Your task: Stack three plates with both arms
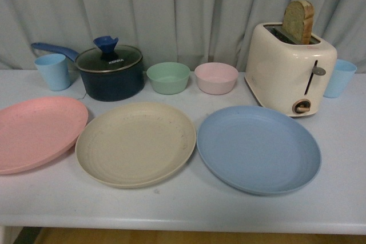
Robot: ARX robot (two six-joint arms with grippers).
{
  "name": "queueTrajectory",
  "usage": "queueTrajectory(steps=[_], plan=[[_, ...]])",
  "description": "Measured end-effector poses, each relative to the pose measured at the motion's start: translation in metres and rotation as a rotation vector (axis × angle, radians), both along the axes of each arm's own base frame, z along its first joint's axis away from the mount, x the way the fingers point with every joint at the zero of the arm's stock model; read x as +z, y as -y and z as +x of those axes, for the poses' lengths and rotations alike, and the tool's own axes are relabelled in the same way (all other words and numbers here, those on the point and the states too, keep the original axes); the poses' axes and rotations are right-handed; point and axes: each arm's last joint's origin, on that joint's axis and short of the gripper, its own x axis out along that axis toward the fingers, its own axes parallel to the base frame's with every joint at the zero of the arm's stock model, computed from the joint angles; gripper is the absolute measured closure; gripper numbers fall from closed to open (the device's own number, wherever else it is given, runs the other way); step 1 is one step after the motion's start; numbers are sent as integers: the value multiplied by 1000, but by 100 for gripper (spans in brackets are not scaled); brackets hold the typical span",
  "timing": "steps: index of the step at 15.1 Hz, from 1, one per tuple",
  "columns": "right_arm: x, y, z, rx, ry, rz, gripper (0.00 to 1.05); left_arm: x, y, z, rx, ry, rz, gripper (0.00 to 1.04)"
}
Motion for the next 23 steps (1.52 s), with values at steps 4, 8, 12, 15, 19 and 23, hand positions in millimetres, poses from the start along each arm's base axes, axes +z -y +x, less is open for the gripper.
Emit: queueTrajectory(steps=[4,8,12,15,19,23], plan=[[0,0,0,0,0,0,6,0,0,0,0,0,0,7],[0,0,0,0,0,0,6,0,0,0,0,0,0,7],[0,0,0,0,0,0,6,0,0,0,0,0,0,7],[0,0,0,0,0,0,6,0,0,0,0,0,0,7],[0,0,0,0,0,0,6,0,0,0,0,0,0,7],[0,0,0,0,0,0,6,0,0,0,0,0,0,7]])
